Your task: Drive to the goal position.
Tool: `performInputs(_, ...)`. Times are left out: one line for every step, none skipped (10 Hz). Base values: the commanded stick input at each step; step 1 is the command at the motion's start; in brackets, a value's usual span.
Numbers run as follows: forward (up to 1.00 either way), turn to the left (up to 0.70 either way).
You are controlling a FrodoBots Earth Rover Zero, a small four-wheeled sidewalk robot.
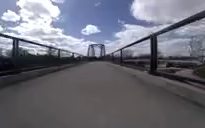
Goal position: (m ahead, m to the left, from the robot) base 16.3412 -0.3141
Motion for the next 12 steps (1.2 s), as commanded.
performInputs(1.00,0.00)
performInputs(1.00,0.00)
performInputs(1.00,0.00)
performInputs(1.00,0.00)
performInputs(1.00,0.00)
performInputs(1.00,0.00)
performInputs(1.00,0.00)
performInputs(1.00,0.00)
performInputs(1.00,0.00)
performInputs(1.00,0.12)
performInputs(1.00,0.16)
performInputs(1.00,0.00)
